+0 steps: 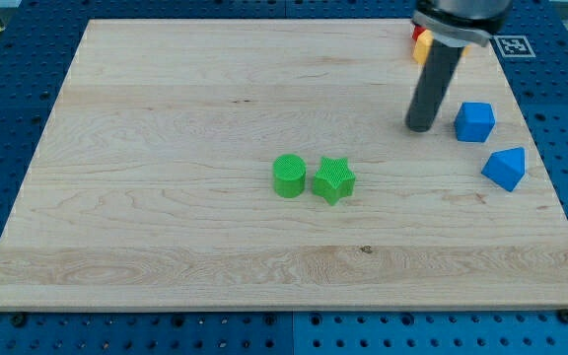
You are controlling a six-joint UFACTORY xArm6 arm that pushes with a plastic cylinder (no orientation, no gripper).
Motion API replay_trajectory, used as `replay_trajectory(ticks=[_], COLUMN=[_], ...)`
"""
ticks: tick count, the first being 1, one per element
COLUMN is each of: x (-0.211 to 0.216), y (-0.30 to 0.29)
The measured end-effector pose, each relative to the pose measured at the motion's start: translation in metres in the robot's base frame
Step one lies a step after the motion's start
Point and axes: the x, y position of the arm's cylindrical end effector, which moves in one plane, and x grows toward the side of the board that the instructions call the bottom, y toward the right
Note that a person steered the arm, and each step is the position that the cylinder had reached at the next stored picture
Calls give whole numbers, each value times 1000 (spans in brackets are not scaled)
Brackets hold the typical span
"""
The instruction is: Place your arm in between the yellow hexagon and green star
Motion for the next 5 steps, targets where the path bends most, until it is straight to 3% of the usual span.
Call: replay_trajectory(ticks=[5], x=[0], y=[-11])
